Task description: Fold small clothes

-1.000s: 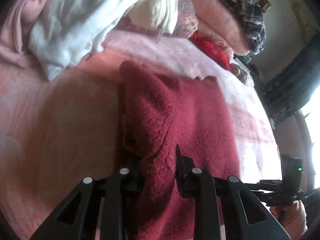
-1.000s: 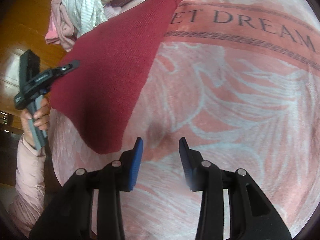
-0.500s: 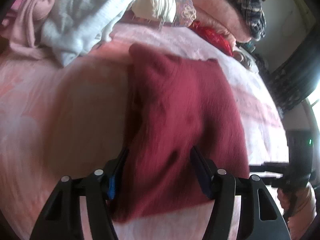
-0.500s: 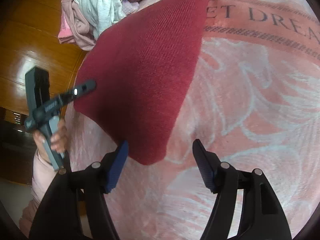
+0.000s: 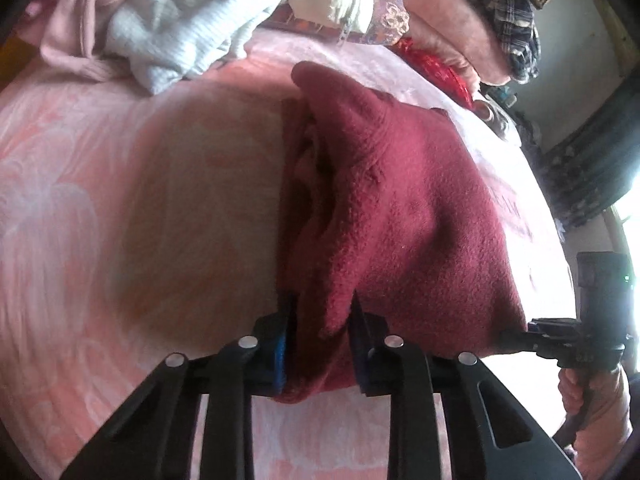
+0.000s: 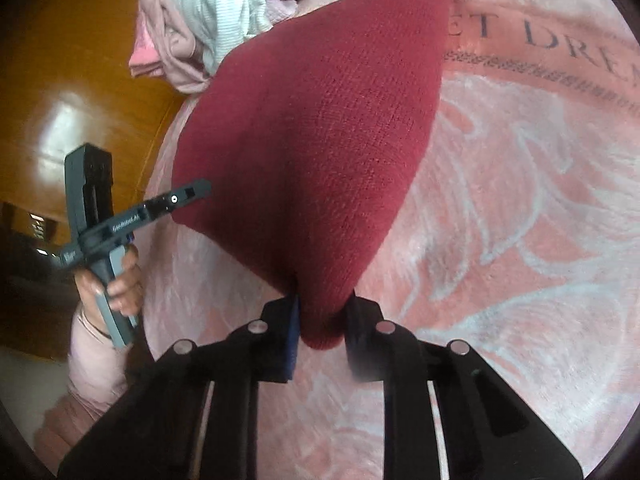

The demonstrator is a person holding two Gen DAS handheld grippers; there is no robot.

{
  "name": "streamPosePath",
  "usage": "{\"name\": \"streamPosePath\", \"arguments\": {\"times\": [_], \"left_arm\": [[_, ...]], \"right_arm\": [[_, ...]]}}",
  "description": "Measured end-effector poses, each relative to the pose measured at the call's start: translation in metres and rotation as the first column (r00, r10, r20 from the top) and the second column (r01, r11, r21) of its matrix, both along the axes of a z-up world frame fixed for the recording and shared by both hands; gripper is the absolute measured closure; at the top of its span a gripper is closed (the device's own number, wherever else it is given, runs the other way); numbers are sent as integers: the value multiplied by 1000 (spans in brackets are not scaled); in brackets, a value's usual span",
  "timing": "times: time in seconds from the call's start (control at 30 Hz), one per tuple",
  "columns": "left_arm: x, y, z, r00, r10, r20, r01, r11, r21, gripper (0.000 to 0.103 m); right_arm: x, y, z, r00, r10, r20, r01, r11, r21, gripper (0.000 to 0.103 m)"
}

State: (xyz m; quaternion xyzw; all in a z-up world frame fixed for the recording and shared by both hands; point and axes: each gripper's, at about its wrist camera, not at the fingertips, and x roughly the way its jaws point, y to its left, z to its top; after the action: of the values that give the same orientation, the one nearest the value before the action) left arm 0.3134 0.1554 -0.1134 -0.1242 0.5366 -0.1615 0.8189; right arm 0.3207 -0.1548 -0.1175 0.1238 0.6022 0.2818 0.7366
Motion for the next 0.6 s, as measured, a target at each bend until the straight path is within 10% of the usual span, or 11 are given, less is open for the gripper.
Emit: {"name": "streamPosePath", "arguments": {"times": [0.2,0.6], "left_arm": [[5,-1,-29,999,14,-44,-15,1000,-10,66],[31,6,36,996,26,83,-25,1000,-15,30]], "right_arm": [[4,-5,-33,999,-15,-50,14,1000,-21,85],[32,-22,46,993,-22,117,31,996,-83,42]]}}
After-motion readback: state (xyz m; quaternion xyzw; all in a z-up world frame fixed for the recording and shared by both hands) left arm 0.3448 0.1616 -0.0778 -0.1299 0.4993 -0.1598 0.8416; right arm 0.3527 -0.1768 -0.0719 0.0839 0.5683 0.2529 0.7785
